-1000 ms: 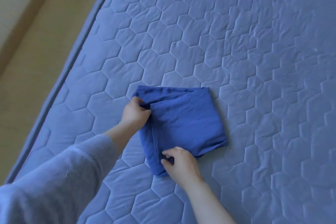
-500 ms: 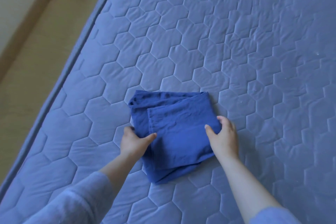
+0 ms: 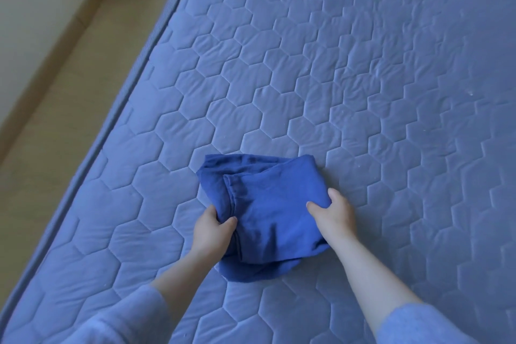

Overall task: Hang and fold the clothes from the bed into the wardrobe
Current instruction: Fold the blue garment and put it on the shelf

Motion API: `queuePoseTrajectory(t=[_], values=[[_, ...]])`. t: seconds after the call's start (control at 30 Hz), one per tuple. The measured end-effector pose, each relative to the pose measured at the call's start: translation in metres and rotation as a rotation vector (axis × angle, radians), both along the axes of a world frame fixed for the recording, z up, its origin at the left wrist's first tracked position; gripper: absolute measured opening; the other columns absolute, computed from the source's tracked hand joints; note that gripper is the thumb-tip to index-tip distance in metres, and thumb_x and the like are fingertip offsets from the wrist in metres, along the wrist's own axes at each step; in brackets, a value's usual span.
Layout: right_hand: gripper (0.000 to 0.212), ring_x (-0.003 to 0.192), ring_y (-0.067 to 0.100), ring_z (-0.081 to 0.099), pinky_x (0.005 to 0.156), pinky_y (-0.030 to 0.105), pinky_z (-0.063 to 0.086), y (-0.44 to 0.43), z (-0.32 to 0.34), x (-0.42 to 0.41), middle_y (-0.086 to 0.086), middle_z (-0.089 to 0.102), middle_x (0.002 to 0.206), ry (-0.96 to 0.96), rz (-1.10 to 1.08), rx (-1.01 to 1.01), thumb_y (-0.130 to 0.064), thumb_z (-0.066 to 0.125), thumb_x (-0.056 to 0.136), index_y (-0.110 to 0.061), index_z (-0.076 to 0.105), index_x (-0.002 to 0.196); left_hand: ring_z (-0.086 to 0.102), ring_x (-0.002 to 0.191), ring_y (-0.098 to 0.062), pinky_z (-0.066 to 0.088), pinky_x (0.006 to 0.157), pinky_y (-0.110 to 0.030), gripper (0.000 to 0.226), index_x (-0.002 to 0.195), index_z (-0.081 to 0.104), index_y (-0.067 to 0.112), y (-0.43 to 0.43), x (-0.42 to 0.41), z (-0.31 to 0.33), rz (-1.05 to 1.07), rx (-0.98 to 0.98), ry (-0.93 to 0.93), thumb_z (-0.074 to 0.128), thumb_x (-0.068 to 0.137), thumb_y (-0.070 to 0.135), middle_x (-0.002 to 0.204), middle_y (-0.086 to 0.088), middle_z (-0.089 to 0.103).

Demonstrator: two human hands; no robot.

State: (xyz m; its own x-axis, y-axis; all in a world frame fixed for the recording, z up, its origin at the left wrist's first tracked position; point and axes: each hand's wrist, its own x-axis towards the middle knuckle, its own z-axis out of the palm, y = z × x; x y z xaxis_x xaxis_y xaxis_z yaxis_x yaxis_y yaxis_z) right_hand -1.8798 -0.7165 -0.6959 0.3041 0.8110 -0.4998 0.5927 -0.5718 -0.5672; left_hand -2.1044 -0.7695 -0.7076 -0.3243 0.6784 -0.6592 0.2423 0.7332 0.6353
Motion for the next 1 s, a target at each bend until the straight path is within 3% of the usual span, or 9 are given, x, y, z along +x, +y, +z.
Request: queuePoseTrajectory(t=[0.13,0.3,0.37,0.5,0.67,0.77,0.9,1.0], values=[[0.012,0.072,0.027,0.062,0.067,0.04,0.051,-0.005,0.044,0.007,0.003,0.064,0.074,0.033,0.018,0.075,-0.017,0.065,0.08,-0.012,0.055,0.079,0.055,0.074,-0.005,0.037,0.058,-0.016,0.015,0.093,0.059,0.017,0.007,0.004,0.048,0.003,0.063,0.004,0.055,0.085,0.005,0.083,0.007,0.063],[0.017,0.07,0.03,0.061,0.063,0.037,0.05,-0.01,0.121,0.014,0.008,0.065,0.073,0.041,0.001,0.149,-0.017,0.068,0.081,-0.005,0.056,0.079,0.056,0.079,-0.003,0.04,0.063,-0.017,0.019,0.096,0.059,0.02,0.006,0.01,0.128,0.049,0.146,-0.037,0.054,0.086,0.005,0.09,0.008,0.065],[0.02,0.068,0.029,0.061,0.058,0.034,0.047,-0.014,0.156,0.017,0.008,0.064,0.071,0.046,-0.004,0.189,-0.019,0.068,0.081,-0.005,0.054,0.077,0.059,0.088,-0.01,0.043,0.068,-0.021,0.022,0.097,0.06,0.023,0.003,0.014,0.163,0.057,0.169,-0.076,0.054,0.085,0.005,0.093,0.007,0.065],[0.021,0.068,0.027,0.06,0.056,0.031,0.043,-0.023,0.226,0.018,0.008,0.064,0.07,0.043,-0.022,0.282,-0.02,0.069,0.081,-0.004,0.055,0.076,0.061,0.096,-0.027,0.048,0.079,-0.035,0.016,0.1,0.059,0.01,0.0,0.014,0.232,0.018,0.232,-0.102,0.055,0.086,0.006,0.097,-0.01,0.067],[0.029,0.062,0.031,0.052,0.055,0.034,0.04,-0.039,0.31,0.01,0.02,0.061,0.072,0.044,-0.068,0.434,-0.019,0.07,0.08,0.002,0.05,0.074,0.061,0.096,-0.016,0.047,0.076,-0.03,0.024,0.099,0.06,0.026,0.009,-0.006,0.321,-0.124,0.366,-0.15,0.056,0.085,0.006,0.098,0.005,0.067],[0.026,0.064,0.033,0.055,0.055,0.034,0.041,-0.053,0.362,0.004,0.013,0.062,0.068,0.025,-0.119,0.536,-0.019,0.07,0.08,-0.002,0.051,0.073,0.06,0.095,-0.015,0.046,0.075,-0.028,0.027,0.097,0.059,0.031,0.017,-0.016,0.374,-0.2,0.457,-0.175,0.056,0.085,0.007,0.098,0.007,0.066],[0.028,0.055,0.021,0.047,0.051,0.031,0.035,-0.076,0.429,0.0,0.012,0.06,0.066,-0.008,-0.186,0.643,-0.021,0.069,0.08,-0.006,0.048,0.07,0.061,0.088,-0.01,0.044,0.066,-0.025,0.026,0.089,0.059,0.035,0.021,-0.016,0.444,-0.313,0.57,-0.223,0.056,0.084,0.01,0.091,0.008,0.067],[0.026,0.061,0.03,0.051,0.051,0.032,0.036,-0.095,0.479,0.009,0.013,0.061,0.068,-0.048,-0.234,0.735,-0.02,0.068,0.081,-0.005,0.049,0.073,0.06,0.085,-0.006,0.042,0.064,-0.024,0.033,0.083,0.056,0.046,0.02,0.001,0.5,-0.412,0.658,-0.255,0.057,0.084,0.014,0.09,0.013,0.066]])
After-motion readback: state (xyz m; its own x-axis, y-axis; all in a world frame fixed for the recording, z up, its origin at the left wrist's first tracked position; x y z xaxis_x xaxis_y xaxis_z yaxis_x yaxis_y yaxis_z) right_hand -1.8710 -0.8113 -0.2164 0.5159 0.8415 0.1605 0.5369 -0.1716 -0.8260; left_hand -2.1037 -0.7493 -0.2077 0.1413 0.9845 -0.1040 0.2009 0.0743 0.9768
